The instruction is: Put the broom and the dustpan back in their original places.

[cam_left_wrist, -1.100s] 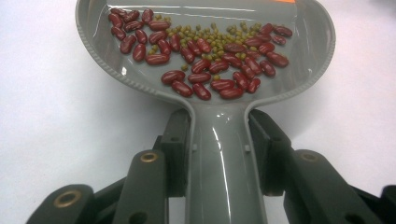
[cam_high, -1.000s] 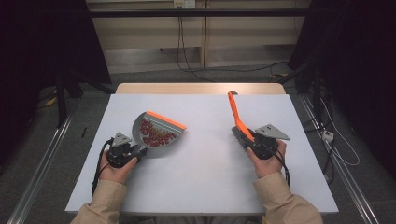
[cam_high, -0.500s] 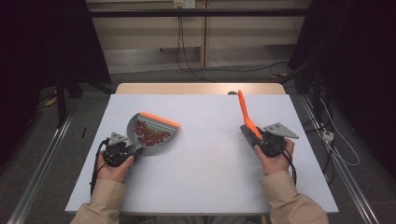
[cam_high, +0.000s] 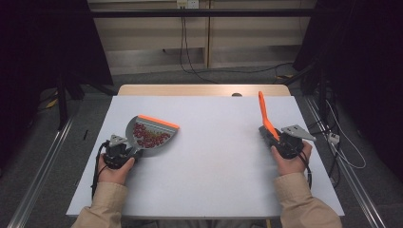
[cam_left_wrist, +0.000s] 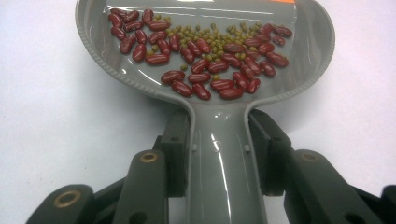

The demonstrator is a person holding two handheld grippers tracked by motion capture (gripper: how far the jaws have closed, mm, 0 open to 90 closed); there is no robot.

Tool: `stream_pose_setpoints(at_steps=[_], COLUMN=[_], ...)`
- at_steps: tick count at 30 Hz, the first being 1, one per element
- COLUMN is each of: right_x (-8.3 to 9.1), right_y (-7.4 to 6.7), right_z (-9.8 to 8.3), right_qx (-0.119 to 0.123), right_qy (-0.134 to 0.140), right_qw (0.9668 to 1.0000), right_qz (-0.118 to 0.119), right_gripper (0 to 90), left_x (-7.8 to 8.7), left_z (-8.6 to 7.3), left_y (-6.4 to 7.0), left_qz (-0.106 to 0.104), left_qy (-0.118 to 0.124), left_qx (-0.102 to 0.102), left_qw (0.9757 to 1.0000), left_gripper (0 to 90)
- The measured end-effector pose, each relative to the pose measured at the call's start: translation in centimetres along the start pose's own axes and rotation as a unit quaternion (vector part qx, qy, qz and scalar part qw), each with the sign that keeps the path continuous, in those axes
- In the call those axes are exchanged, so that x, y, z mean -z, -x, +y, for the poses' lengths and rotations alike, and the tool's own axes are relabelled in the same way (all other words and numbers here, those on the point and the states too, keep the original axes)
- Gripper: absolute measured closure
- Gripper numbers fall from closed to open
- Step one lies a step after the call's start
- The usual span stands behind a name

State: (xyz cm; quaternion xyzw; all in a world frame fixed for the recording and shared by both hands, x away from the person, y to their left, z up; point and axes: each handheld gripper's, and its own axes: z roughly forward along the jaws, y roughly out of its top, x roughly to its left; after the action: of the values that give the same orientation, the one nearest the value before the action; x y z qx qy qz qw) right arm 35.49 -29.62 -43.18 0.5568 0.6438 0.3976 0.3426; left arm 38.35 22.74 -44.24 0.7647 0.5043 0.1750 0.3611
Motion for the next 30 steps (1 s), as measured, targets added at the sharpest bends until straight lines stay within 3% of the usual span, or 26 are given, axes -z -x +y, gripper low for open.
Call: stream_pose_setpoints(at_steps=[7,11,18,24,30], right_x=[-0.1,-0.2,-0.1,-0.4,-0.7], right_y=[0.8,0.8,-0.3,-1.4,-1.8], right_z=[-0.5,-0.9,-1.1,-1.1,-1.1], right_qx=[0.014,0.018,0.017,0.016,0.014], right_qy=[-0.009,-0.013,-0.012,-0.015,-0.015], right_qw=[0.9996,0.9992,0.9997,0.9997,0.9998], right_qz=[-0.025,-0.033,-0.013,0.006,0.009], right_gripper=[71.3,71.1,69.6,67.5,65.9], left_x=[-0.2,0.0,0.6,0.7,0.8], left_z=[-0.3,-0.4,-0.6,-0.8,-0.6], left_y=[-0.1,0.2,1.1,1.6,2.3], left_qz=[0.004,-0.010,-0.041,-0.056,-0.075], left_qy=[-0.005,0.003,0.019,0.023,0.038], left_qx=[0.006,0.014,0.019,0.016,0.007], left_qw=[1.0000,0.9999,0.9988,0.9980,0.9964], left_gripper=[62.5,61.2,53.6,50.5,47.7])
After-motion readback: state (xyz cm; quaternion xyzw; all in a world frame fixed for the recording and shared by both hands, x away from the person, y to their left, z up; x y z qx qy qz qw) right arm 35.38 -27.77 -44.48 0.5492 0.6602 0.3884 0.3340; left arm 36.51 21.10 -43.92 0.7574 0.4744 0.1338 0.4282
